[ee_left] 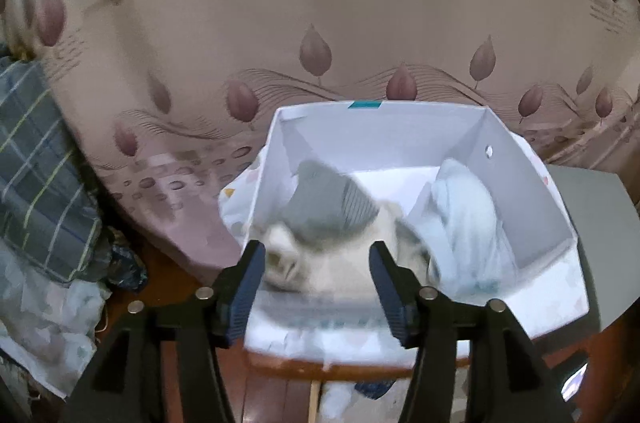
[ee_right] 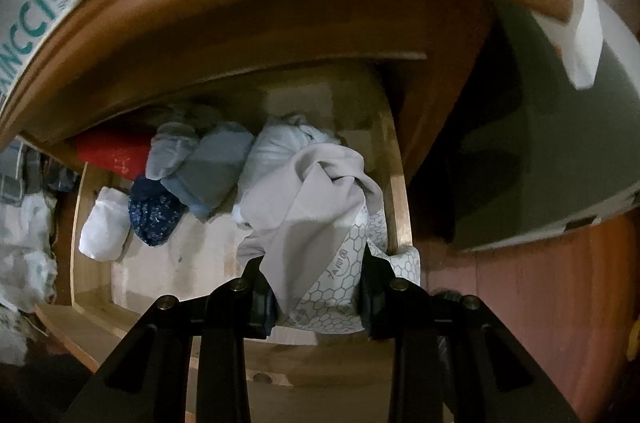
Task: Take underwear out of drawer
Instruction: 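Open the left gripper to drop the grey ribbed underwear, then withdraw, then carry the grey patterned underwear into the white box and open the right gripper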
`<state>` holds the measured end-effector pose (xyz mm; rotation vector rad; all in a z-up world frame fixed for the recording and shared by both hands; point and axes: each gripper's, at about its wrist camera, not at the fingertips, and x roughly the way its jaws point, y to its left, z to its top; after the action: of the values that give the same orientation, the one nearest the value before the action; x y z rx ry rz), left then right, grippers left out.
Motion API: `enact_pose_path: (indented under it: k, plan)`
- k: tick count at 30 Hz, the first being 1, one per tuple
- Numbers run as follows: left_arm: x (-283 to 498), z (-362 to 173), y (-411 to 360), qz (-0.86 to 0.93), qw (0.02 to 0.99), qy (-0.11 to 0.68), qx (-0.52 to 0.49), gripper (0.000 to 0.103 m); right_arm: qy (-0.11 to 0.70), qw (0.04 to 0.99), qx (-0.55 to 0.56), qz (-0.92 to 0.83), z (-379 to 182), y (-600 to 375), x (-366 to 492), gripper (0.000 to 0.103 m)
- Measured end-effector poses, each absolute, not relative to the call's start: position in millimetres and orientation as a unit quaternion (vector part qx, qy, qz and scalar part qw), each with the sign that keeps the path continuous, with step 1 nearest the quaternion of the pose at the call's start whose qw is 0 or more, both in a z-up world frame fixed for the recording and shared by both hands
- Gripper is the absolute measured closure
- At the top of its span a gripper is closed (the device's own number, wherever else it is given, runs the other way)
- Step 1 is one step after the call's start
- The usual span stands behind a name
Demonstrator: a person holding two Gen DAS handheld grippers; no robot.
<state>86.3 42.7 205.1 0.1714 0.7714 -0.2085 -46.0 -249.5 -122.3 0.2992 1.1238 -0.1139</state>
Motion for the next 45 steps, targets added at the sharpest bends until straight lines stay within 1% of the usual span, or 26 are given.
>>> enact_pose_path:
  k: [5, 7, 11, 13, 16, 20, 24, 28, 33, 36, 40, 45]
  plan:
    - [41.5, 175.5, 67.0, -0.086, 0.924, 0.367, 0.061, 0.045, 0.502, 0.855, 0.125, -0.015, -106.6, -241.7, -50.5, 0.074]
    - [25.8, 154.4, 79.3, -0.066, 0.926, 0.369, 0.048, 0.044, 0.495, 0.86, 0.125, 0.003, -101.4, -239.8, -52.3, 0.074]
    - [14.3, 106.7, 97.3, -0.037, 0.916, 0.399, 0.021, 0.044, 0.486, 0.865, 0.127, 0.013, -81.2, -241.2, -57.0, 0.075]
    - [13.4, 80.9, 102.4, -0.02, 0.909, 0.416, 0.019, 0.044, 0.483, 0.865, 0.134, 0.02, -65.7, -239.8, -57.6, 0.075]
    - [13.6, 49.0, 109.2, 0.009, 0.903, 0.429, 0.011, 0.044, 0.478, 0.871, 0.114, 0.03, -37.8, -236.5, -60.3, 0.075]
    - [13.4, 24.3, 114.2, 0.034, 0.901, 0.433, 0.009, 0.044, 0.469, 0.877, 0.097, 0.044, 1.7, -235.1, -62.5, 0.075]
    - [16.0, 15.5, 119.4, 0.05, 0.899, 0.434, 0.023, 0.044, 0.441, 0.893, 0.08, 0.05, 53.9, -236.2, -59.8, 0.075]
    - [23.5, 13.5, 135.4, 0.049, 0.894, 0.445, -0.014, 0.044, 0.406, 0.909, 0.082, 0.055, 106.4, -235.9, -50.9, 0.075]
    - [22.6, 15.3, 141.6, 0.053, 0.894, 0.444, -0.017, 0.044, 0.345, 0.936, 0.048, 0.048, 180.0, -221.1, -21.5, 0.074]
    - [22.7, 16.4, 142.7, 0.049, 0.895, 0.442, -0.017, 0.044, 0.327, 0.944, 0.033, 0.045, 205.3, -207.6, 8.4, 0.074]
    - [21.3, 18.9, 146.2, 0.05, 0.899, 0.436, -0.01, 0.044, 0.323, 0.946, 0.02, 0.028, 212.3, -187.7, 45.4, 0.074]
    - [24.3, 14.5, 156.0, 0.051, 0.892, 0.448, -0.015, 0.044, 0.365, 0.931, 0.016, 0.016, 180.9, -173.4, 93.9, 0.074]
